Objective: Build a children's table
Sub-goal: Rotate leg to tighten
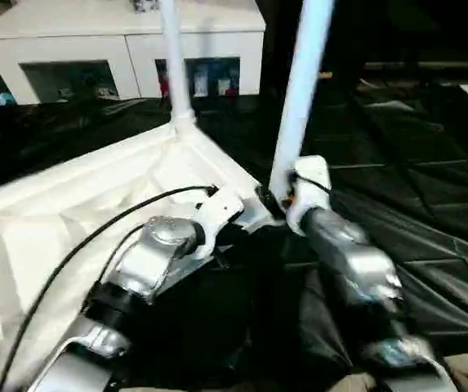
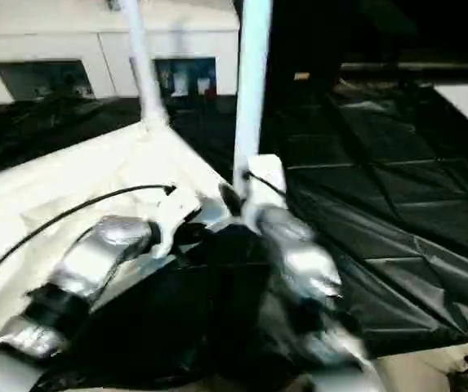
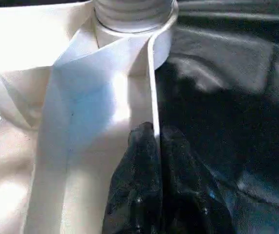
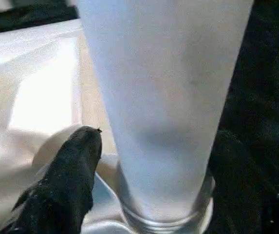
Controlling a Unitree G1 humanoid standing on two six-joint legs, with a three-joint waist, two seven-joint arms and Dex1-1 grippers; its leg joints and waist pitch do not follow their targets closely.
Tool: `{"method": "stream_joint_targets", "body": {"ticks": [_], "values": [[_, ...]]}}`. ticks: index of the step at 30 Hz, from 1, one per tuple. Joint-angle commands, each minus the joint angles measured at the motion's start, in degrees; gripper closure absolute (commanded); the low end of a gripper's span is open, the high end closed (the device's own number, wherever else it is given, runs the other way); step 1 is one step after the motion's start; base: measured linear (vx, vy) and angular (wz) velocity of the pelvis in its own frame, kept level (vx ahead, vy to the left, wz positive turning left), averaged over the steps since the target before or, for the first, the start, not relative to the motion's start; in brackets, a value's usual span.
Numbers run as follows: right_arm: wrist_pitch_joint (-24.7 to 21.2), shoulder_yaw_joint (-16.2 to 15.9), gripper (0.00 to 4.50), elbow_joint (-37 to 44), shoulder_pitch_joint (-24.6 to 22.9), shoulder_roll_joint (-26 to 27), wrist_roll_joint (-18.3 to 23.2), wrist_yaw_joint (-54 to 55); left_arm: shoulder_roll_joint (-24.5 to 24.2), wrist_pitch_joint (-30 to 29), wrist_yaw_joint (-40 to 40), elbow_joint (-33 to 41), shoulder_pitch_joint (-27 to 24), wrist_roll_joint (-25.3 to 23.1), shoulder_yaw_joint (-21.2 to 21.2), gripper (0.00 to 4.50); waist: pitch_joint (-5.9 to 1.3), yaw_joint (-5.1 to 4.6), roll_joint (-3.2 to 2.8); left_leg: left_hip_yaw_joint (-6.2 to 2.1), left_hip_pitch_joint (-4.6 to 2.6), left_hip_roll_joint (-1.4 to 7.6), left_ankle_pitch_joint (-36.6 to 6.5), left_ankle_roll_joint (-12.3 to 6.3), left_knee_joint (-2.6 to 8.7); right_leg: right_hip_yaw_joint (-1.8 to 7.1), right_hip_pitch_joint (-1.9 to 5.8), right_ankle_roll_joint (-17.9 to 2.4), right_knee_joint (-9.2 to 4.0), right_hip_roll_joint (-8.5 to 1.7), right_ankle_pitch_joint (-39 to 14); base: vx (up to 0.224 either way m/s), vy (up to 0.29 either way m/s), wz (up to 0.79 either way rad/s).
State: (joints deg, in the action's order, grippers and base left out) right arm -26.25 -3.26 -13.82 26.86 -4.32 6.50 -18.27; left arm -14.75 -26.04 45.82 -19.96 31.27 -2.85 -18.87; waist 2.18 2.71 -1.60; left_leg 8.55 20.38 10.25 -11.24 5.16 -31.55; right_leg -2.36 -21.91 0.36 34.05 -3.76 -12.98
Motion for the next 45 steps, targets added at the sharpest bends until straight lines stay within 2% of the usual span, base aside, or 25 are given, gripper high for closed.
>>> {"method": "stream_joint_targets", "body": {"ticks": [1,2,4,7,9,11,12,13,14,15,19,21,24,25,28,30,34,35,40,41,45], "values": [[-1.5,-4.0,0.55,6.2,-1.6,-4.8,1.7,-9.3,-2.1,1.2,4.7,0.7,-2.6,0.1,-3.3,4.50,-3.03,0.29,0.17,-0.08,0.36,1.95,1.5,-3.86,2.45,2.30,3.55,-12.7,-2.21,-3.42,18.7,0.000,0.000,0.00],[-1.5,-4.1,0.48,6.3,-1.7,-4.9,1.7,-9.5,-2.1,1.3,4.7,0.7,-2.7,0.1,-3.3,4.50,-2.97,0.39,0.22,-0.06,0.41,2.00,1.0,-3.98,2.40,2.25,3.69,-12.7,-2.21,-3.38,18.6,0.000,0.000,0.00],[-1.4,-6.0,0.25,8.6,-3.2,-9.4,1.8,-15.5,-4.1,4.4,6.9,2.0,-3.4,0.2,-3.6,4.50,-3.05,0.56,0.19,0.01,0.40,2.11,0.0,-4.20,2.26,2.35,3.71,-12.8,-2.17,-3.51,17.7,0.000,0.000,0.00],[3.5,-8.2,0.09,10.7,-6.1,-16.8,1.5,-25.5,-7.4,8.6,12.4,6.3,-5.6,2.2,-3.6,4.50,-3.11,0.82,0.24,0.10,0.32,2.31,-0.6,-4.53,1.98,2.36,3.74,-13.8,-1.96,-3.48,17.7,0.000,0.000,0.00],[5.0,-9.1,0.09,11.6,-7.0,-19.1,1.4,-28.4,-8.1,8.6,14.0,7.9,-6.2,3.1,-3.5,4.50,-3.16,0.97,0.34,0.20,0.19,2.43,-0.7,-4.87,1.92,2.37,3.68,-14.3,-1.83,-3.46,17.1,0.000,0.000,0.00],[5.9,-9.2,0.09,12.5,-7.9,-21.0,2.2,-31.3,-9.2,8.2,15.4,9.3,-6.6,3.4,-3.7,4.50,-3.11,0.93,0.35,0.20,0.22,2.44,-0.9,-5.29,1.89,2.32,3.60,-15.1,-1.79,-3.43,15.6,0.000,0.000,0.00],[5.2,-8.9,0.09,12.9,-8.4,-22.2,3.7,-33.4,-10.1,9.0,16.3,10.1,-6.8,3.2,-4.2,4.50,-3.03,0.87,0.68,0.26,0.17,2.49,-1.2,-5.73,1.87,2.36,3.59,-15.3,-1.90,-3.43,14.3,0.000,0.000,0.00],[5.8,-9.1,0.09,12.8,-8.7,-23.0,3.6,-34.3,-10.6,9.5,16.7,10.4,-6.9,3.1,-4.4,4.50,-2.98,0.98,0.46,0.18,0.10,2.68,-1.8,-6.00,1.90,2.39,3.43,-15.7,-1.89,-3.56,12.6,0.000,0.000,0.00],[6.4,-9.4,0.09,12.5,-8.8,-23.5,3.3,-34.8,-10.9,9.8,16.9,10.6,-6.9,3.0,-4.6,4.50,-2.90,0.96,0.49,0.19,0.08,2.79,-2.6,-5.82,1.91,2.34,3.30,-15.9,-2.00,-3.63,10.6,0.000,0.000,0.00],[6.6,-9.6,0.09,12.3,-8.9,-23.8,3.3,-35.3,-11.2,10.0,17.0,10.7,-6.9,2.9,-4.7,4.50,-2.90,0.96,0.49,0.19,0.08,2.79,-2.6,-5.82,1.91,2.34,3.30,-15.9,-2.00,-3.63,10.6,0.000,0.000,0.00],[8.2,-9.6,0.09,10.1,-8.6,-23.6,2.9,-36.2,-11.6,10.7,17.6,11.2,-7.2,2.8,-4.6,4.50,-2.63,0.94,0.70,0.38,0.10,2.72,-5.1,-4.80,1.93,2.44,3.10,-15.9,-2.27,-3.66,4.7,0.000,0.000,0.00],[8.8,-9.7,0.09,8.8,-8.1,-23.4,2.5,-35.8,-11.5,10.6,17.7,11.2,-7.2,2.8,-4.5,4.50,-2.67,1.01,0.55,0.41,-0.07,2.78,-5.7,-4.15,1.89,2.51,2.98,-15.8,-2.31,-3.72,2.9,0.000,0.000,0.00],[9.8,-9.6,0.09,7.2,-7.6,-23.2,1.6,-35.6,-11.3,10.6,17.4,10.8,-6.8,2.5,-4.5,4.50,-2.85,1.00,0.62,0.42,0.06,2.61,-4.6,-3.90,1.63,2.49,3.06,-16.0,-1.99,-3.55,4.9,0.000,0.000,0.00],[9.8,-9.6,0.25,7.1,-7.6,-23.2,1.6,-35.6,-11.3,10.6,17.4,10.7,-6.7,2.5,-4.5,4.50,-2.89,0.99,0.64,0.40,0.09,2.61,-4.2,-4.04,1.59,2.48,3.08,-16.0,-1.91,-3.53,5.5,0.000,0.000,0.00],[9.9,-9.6,0.25,6.3,-7.3,-23.1,1.6,-35.6,-11.4,10.7,17.1,10.3,-6.4,2.6,-4.8,4.50,-3.05,1.04,0.59,0.39,0.17,2.48,-2.9,-4.76,1.35,2.44,3.17,-16.3,-1.67,-3.50,7.9,0.000,0.000,0.00],[10.6,-9.6,0.53,5.6,-7.3,-22.9,1.5,-35.5,-11.5,10.9,17.1,10.1,-6.3,2.6,-4.9,4.50,-3.13,1.09,0.53,0.39,0.19,2.48,-2.6,-5.13,1.22,2.40,3.21,-16.5,-1.56,-3.49,8.7,0.000,0.000,0.00],[11.5,-9.5,0.77,5.2,-7.3,-22.5,1.9,-35.8,-11.6,10.8,17.4,10.1,-6.4,2.5,-4.9,4.50,-3.16,1.07,0.51,0.36,0.14,2.55,-2.8,-5.35,1.17,2.32,3.14,-16.8,-1.47,-3.46,8.7,0.000,0.000,0.00],[11.6,-9.5,1.02,5.3,-7.3,-22.5,1.9,-35.9,-11.7,10.8,17.5,10.1,-6.4,2.5,-5.0,4.50,-3.21,1.09,0.49,0.33,0.10,2.58,-2.6,-5.41,1.14,2.32,3.16,-16.9,-1.42,-3.46,8.9,0.000,0.000,0.00],[12.2,-9.4,1.23,5.8,-7.7,-22.4,2.7,-36.9,-11.8,10.9,17.7,10.0,-6.6,2.5,-5.1,4.50,-3.26,1.11,0.45,0.34,0.11,2.53,-2.7,-5.50,1.05,2.33,3.21,-17.0,-1.38,-3.48,9.1,0.000,0.000,0.00],[12.2,-9.3,1.46,5.7,-7.8,-22.4,2.9,-37.1,-11.8,10.8,17.7,10.0,-6.6,2.5,-5.2,4.50,-3.25,1.13,0.43,0.33,0.10,2.55,-2.6,-5.57,1.04,2.31,3.19,-17.1,-1.33,-3.44,9.1,0.000,0.000,0.00],[12.5,-9.3,1.73,5.1,-8.0,-22.3,2.8,-37.2,-11.7,10.8,17.7,9.9,-6.6,2.4,-5.4,4.50,-3.32,1.13,0.45,0.33,0.17,2.49,-2.3,-5.62,0.93,2.31,3.25,-17.2,-1.25,-3.45,9.6,0.000,0.000,0.00]]}}
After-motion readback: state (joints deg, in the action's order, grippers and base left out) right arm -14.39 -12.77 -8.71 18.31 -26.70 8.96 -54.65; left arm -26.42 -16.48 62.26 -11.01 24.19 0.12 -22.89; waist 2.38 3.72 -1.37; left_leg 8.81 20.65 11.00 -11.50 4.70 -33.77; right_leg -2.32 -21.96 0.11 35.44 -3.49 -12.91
